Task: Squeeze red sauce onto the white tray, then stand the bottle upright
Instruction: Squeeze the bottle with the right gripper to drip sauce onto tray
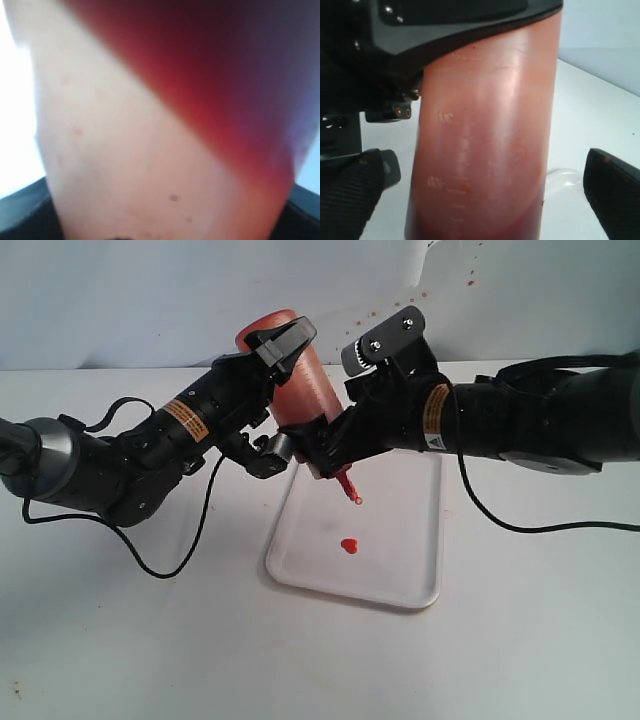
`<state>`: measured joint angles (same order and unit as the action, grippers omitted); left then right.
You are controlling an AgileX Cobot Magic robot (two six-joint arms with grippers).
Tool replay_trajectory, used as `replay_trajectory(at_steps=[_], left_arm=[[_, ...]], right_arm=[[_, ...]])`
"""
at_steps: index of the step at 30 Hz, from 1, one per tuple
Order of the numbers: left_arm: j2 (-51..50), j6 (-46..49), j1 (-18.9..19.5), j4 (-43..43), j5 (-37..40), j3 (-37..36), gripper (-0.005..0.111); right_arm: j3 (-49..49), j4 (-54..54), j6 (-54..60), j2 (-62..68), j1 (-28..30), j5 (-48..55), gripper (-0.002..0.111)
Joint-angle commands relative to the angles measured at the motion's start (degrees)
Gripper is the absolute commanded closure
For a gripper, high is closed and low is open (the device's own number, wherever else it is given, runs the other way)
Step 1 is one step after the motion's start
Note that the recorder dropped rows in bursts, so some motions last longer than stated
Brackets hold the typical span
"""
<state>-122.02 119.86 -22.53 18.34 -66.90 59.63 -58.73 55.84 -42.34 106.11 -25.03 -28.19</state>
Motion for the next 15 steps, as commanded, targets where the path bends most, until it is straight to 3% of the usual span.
replay_trajectory(at_steps=[1, 8, 15], left_arm=[[1.2, -1.6, -0.4, -1.5, -3.1, 0.6, 0.107], [1.2, -3.1, -0.4, -1.2, -3.1, 0.6, 0.107], [1.2, -3.1, -0.4, -1.1, -3.1, 0.6, 0.107]], right_arm=[[-2.0, 0.8, 0.4, 2.3, -1.4, 0.8, 0.003], [-3.4, 0.7, 0.4, 4.3, -1.9, -0.1, 0.004], [-3.4, 0.7, 0.4, 4.2, -1.9, -0.3, 0.014]])
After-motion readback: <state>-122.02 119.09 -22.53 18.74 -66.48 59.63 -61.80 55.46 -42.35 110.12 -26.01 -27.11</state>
